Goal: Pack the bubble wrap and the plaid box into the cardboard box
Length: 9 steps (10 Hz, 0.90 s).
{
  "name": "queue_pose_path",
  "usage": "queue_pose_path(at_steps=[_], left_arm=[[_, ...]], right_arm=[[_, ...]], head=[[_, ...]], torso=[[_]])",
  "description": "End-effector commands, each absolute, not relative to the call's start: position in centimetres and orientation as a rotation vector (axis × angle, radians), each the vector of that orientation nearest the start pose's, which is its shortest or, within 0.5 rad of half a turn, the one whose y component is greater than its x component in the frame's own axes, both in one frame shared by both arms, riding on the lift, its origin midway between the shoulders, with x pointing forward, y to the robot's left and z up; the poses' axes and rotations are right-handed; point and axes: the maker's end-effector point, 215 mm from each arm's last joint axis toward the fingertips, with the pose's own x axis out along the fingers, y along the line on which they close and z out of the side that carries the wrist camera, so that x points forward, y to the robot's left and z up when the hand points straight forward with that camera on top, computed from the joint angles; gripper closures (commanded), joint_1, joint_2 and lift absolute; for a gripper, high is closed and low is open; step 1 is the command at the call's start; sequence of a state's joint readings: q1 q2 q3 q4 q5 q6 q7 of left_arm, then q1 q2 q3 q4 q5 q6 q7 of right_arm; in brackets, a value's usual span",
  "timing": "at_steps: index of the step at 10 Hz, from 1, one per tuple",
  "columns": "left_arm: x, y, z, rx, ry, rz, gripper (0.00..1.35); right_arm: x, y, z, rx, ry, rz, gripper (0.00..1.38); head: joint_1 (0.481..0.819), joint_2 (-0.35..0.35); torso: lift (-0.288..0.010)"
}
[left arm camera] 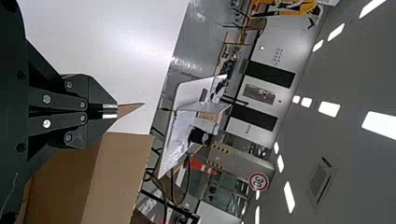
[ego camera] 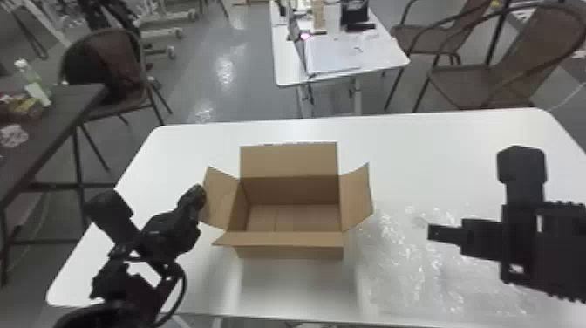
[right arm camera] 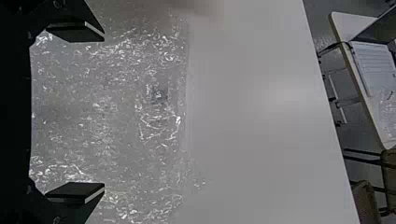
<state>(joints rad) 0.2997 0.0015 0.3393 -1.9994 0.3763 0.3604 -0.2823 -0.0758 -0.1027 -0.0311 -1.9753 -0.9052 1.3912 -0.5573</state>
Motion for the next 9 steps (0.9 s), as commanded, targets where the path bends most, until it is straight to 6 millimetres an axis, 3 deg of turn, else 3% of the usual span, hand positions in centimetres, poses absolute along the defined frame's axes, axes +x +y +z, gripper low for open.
queue_pose_path(at_steps=[1, 3, 7, 8, 9], left_arm=[[49.0, 32.6, -34.5, -0.324, 0.126, -0.043, 1.22], [49.0, 32.3, -34.8, -0.327, 0.131, -0.048, 1.22], [49.1, 31.6, -35.1, -0.333, 0.133, -0.057, 1.22], [49.1, 31.5, -35.2, -0.334, 0.134, -0.059, 1.22], [49.3, 31.3, -35.2, -0.335, 0.13, -0.062, 1.22]], right_arm=[[46.9, -14.6, -44.6, 0.237, 0.997, 0.151, 0.16], [47.0, -16.0, -45.6, 0.206, 1.025, 0.07, 0.16], [46.2, -16.2, -48.2, 0.205, 1.152, 0.064, 0.16], [46.2, -16.6, -48.7, 0.204, 1.168, 0.06, 0.18], [46.4, -16.9, -48.9, 0.208, 1.165, 0.049, 0.3]], head=[[0.695, 0.206], [0.695, 0.2], [0.695, 0.181], [0.695, 0.18], [0.695, 0.177]], torso=[[-0.118], [-0.118], [-0.118], [-0.118], [-0.118]])
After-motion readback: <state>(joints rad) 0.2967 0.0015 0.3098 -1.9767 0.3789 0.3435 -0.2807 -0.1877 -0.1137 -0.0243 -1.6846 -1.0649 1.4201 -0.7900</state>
